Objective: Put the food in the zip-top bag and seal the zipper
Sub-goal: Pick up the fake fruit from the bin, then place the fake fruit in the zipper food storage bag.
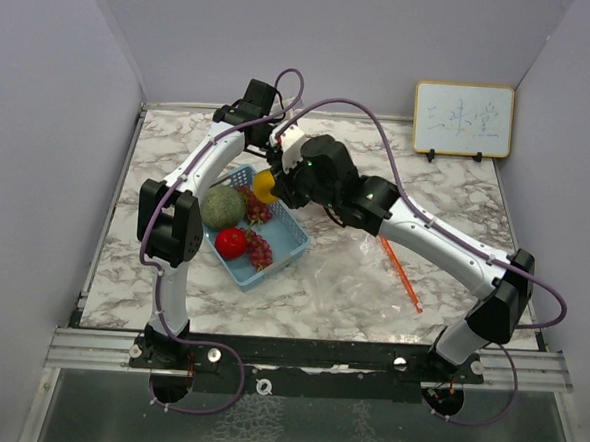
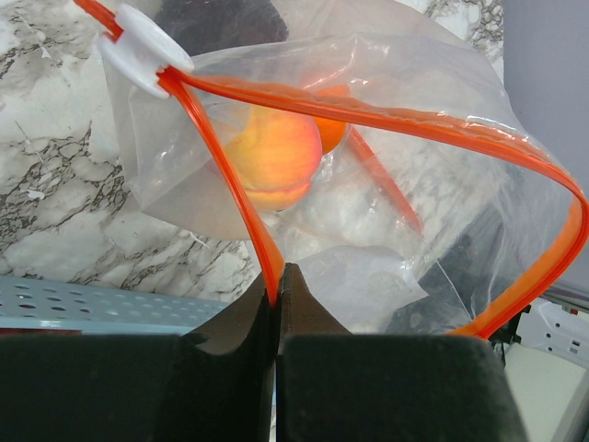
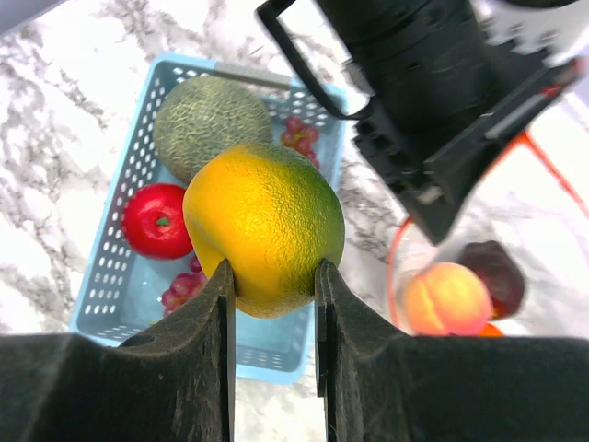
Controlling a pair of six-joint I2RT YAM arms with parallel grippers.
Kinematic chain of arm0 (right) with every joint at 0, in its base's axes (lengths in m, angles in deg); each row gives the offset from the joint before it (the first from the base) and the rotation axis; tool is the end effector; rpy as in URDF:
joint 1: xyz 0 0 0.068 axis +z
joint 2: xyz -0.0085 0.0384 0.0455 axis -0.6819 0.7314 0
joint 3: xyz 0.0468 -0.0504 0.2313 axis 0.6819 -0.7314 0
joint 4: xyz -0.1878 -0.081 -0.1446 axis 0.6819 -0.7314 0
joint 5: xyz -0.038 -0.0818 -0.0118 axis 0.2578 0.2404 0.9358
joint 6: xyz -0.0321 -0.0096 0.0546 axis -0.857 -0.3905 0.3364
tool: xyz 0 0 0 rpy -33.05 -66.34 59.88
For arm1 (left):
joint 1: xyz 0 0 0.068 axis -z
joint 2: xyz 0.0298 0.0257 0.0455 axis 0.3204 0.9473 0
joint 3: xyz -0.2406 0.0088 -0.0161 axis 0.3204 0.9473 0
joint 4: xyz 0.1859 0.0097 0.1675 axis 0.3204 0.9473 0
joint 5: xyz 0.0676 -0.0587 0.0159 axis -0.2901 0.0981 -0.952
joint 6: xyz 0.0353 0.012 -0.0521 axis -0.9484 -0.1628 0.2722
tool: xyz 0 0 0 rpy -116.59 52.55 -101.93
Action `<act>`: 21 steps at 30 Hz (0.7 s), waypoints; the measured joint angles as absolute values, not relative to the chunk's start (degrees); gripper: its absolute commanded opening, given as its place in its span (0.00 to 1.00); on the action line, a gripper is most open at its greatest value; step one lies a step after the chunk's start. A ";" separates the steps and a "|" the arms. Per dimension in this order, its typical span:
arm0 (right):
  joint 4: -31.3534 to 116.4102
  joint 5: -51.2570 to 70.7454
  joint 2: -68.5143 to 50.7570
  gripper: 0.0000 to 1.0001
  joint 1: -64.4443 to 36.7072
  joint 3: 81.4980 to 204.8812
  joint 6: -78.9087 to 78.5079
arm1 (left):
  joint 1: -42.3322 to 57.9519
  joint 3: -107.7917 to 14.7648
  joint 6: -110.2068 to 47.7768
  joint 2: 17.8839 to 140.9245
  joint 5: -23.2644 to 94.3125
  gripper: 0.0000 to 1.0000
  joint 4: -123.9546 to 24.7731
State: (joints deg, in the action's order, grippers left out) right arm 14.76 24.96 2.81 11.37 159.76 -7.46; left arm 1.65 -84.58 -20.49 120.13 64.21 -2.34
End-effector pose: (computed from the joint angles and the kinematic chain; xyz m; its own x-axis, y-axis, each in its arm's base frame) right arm 0.2225 0.2993 0.3425 -0.2761 -0.3984 -0.8747 -0.7406 0.6682 -0.0705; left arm 0.3941 -0.1780 0.2685 -0.9145 0.0155 -0.4044 0.3082 0.6743 -0.6710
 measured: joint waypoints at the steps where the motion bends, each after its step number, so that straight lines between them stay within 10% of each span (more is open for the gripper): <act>1: 14.22 26.05 2.22 0.04 11.37 160.28 -8.05 | 1.65 -84.58 -20.49 120.13 64.21 0.00 -2.34; 21: 10.15 43.21 4.74 0.05 1.58 161.68 -12.25 | 1.28 -84.58 -20.75 120.13 62.53 0.00 -2.82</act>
